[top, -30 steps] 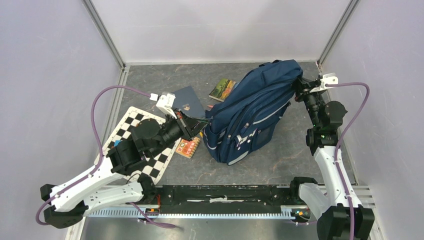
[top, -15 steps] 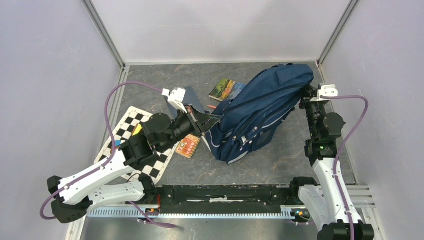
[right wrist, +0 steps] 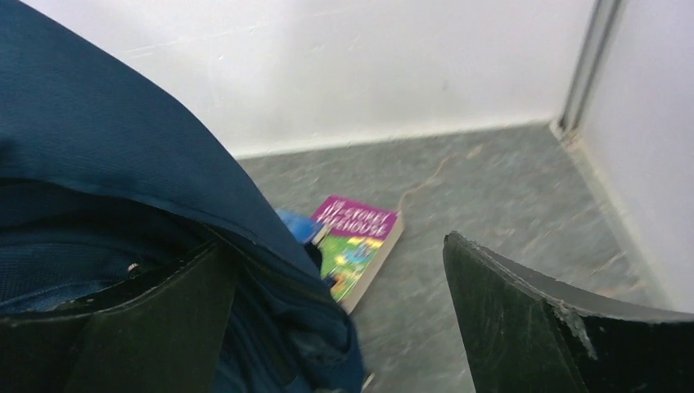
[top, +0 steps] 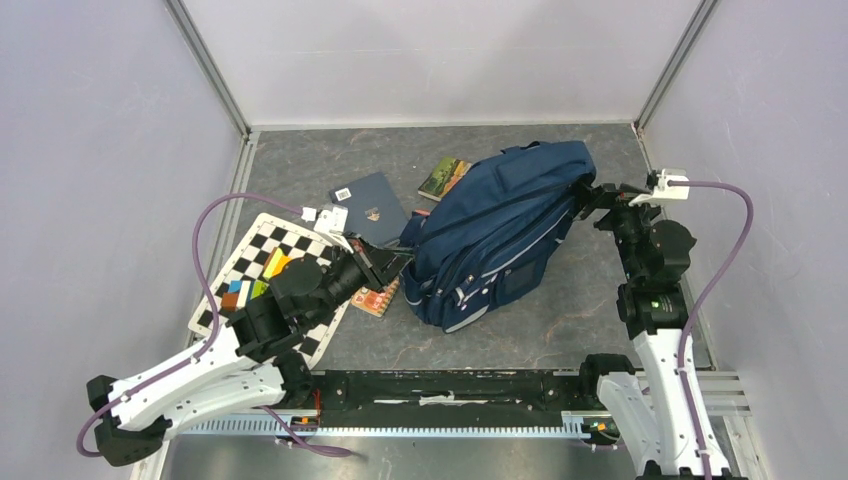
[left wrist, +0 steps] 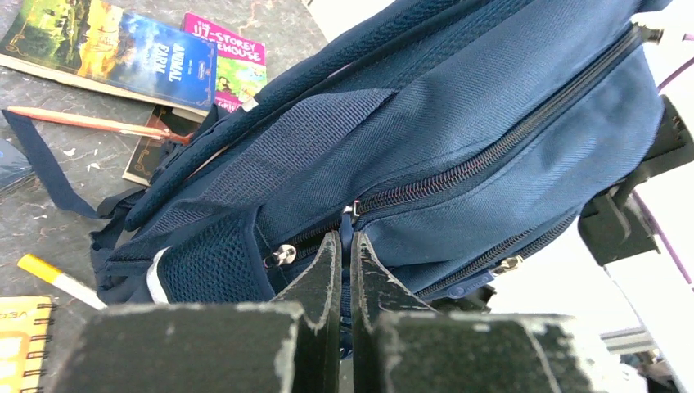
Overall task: Pack the student bag
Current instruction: Unzip the student bag at the center of the board.
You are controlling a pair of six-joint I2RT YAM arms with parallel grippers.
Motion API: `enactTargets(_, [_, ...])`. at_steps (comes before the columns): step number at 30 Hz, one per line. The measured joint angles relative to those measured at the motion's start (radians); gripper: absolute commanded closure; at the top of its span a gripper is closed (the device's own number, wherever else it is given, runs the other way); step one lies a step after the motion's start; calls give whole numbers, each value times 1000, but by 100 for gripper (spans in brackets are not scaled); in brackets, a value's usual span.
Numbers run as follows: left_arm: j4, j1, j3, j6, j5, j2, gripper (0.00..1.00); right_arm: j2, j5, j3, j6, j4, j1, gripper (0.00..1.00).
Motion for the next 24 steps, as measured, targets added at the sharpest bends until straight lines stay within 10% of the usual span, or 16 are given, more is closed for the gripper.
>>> enactTargets(24, [-68,0,-81,-5,-87,-69,98,-254,-294,-44,772,-192,-2,2])
